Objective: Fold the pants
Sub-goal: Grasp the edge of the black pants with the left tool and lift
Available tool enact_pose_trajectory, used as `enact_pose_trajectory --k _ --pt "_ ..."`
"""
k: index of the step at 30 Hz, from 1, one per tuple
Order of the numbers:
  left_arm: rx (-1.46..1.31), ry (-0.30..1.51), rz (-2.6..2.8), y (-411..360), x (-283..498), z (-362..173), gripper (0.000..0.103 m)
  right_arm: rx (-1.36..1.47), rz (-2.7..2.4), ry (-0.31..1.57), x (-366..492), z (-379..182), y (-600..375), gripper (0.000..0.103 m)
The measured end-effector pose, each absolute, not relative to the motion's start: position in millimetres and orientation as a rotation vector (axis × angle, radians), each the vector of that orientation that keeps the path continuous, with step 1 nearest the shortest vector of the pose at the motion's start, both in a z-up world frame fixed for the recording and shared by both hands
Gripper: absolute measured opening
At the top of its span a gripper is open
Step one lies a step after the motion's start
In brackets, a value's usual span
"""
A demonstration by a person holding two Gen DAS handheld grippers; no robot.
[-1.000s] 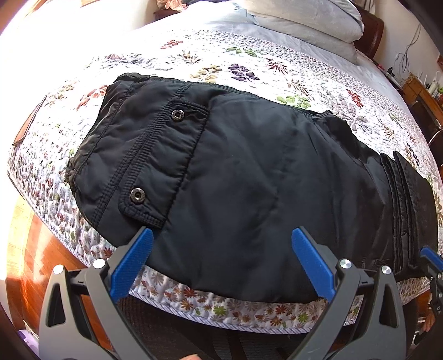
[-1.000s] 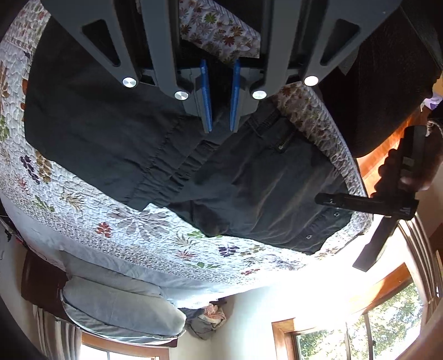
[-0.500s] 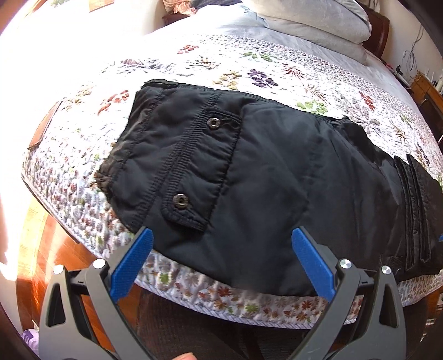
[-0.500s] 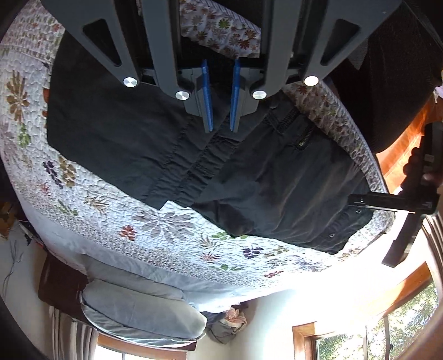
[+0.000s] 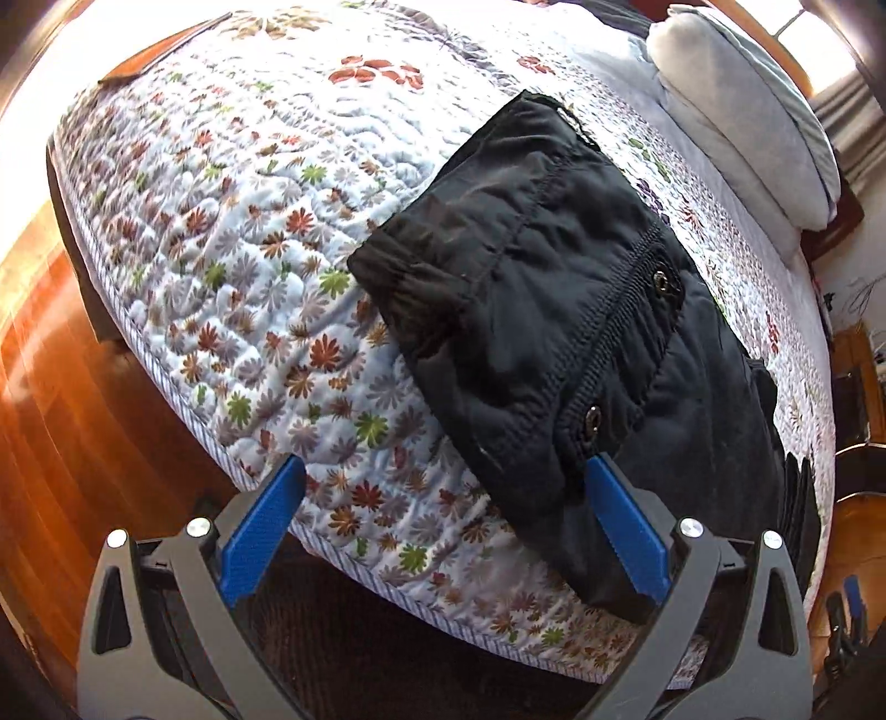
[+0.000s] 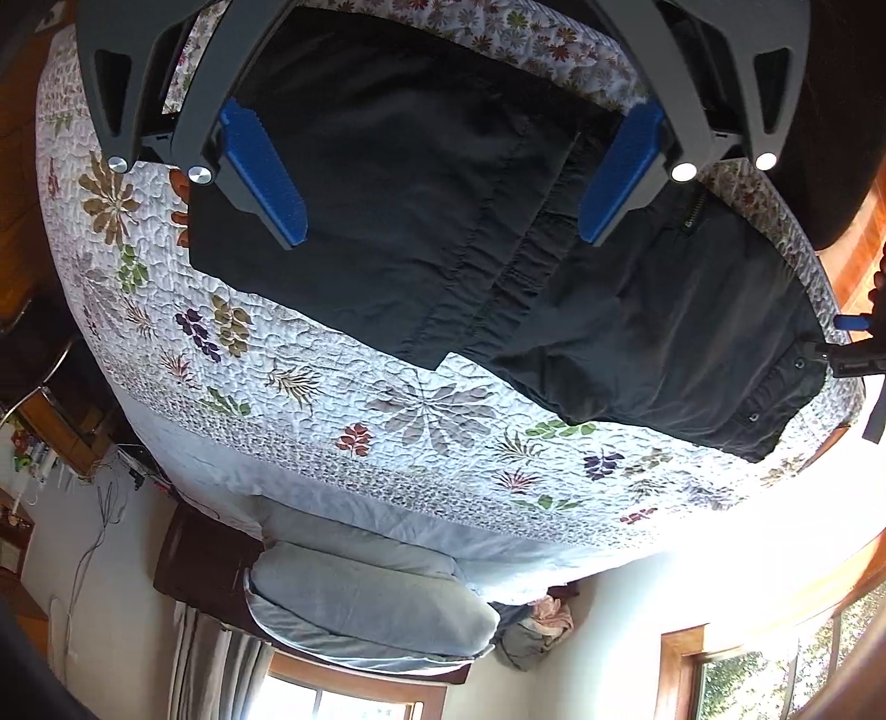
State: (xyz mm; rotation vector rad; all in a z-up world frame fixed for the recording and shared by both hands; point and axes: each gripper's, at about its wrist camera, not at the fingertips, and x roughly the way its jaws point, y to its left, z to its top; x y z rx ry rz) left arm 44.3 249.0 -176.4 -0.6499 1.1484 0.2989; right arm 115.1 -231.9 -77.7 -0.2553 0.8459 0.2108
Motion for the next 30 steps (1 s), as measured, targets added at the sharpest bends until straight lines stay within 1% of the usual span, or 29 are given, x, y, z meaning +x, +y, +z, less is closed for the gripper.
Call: enact_pose_trajectory --k 5,9,15,21,27,30 --pt "-0.81 1.144 0.265 261.4 40.6 -196.4 0.1 -0.203 0.183 0.875 128.4 -78.9 -233.7 0.099" --pt "-0.853 1.12 0.23 270.0 31.6 -198.5 0.1 -0.162 0.173 0.874 134.5 -74.8 -235.5 0.099" --pt "-1.075 0.983 0.104 289.8 5.6 -201.0 0.099 -0.08 0.171 0.886 139.8 -75.2 -246.3 0.099" --pt "-1.165 0.864 -0.06 290.8 24.9 -195.2 0.099 -0.058 0.173 0.898 139.5 -79.0 -248.6 0.099" --pt "-1.262 0.847 -0.075 289.9 53.6 -210.6 0.099 -0.078 0.175 0.893 138.3 -79.0 -243.7 0.099" --pt "-1.317 0.788 -0.086 292.6 51.9 -213.4 0.098 -0.087 0.169 0.902 140.2 -81.4 -242.8 0.099"
